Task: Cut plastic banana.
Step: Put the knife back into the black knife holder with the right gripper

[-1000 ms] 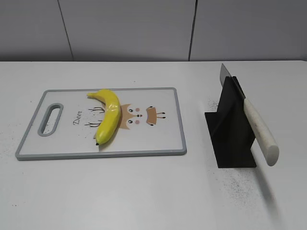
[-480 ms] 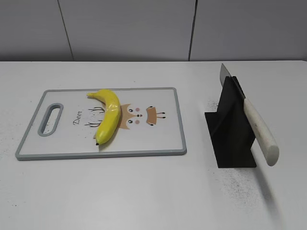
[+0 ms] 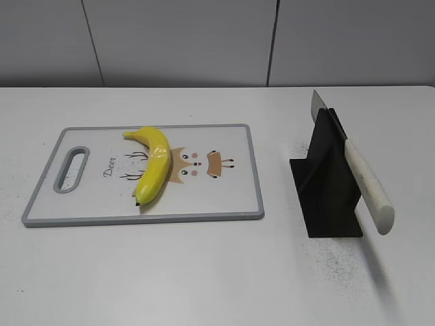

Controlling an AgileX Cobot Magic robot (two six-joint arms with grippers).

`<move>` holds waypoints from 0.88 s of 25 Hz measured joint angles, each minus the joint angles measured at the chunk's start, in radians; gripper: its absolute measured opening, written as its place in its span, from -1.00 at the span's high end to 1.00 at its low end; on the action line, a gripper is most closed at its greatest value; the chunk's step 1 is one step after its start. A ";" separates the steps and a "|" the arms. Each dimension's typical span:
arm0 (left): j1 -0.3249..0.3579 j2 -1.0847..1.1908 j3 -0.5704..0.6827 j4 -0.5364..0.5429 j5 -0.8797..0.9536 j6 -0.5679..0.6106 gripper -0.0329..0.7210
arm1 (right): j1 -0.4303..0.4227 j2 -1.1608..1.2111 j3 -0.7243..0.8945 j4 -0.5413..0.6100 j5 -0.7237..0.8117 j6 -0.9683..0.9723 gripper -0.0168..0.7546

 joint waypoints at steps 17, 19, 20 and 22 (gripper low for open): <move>0.000 0.000 0.000 0.000 0.000 0.000 -0.55 | -0.313 0.000 0.003 0.000 0.000 0.000 -0.38; 0.000 0.000 0.000 0.000 0.000 0.000 -0.55 | -0.351 0.000 0.003 0.000 0.000 0.000 -0.38; 0.000 0.000 0.000 0.000 0.000 0.000 -0.55 | -0.359 0.000 0.003 0.000 0.000 0.000 -0.38; 0.000 0.000 0.000 0.000 0.000 0.000 -0.55 | -0.364 0.000 0.003 0.000 0.000 0.000 -0.38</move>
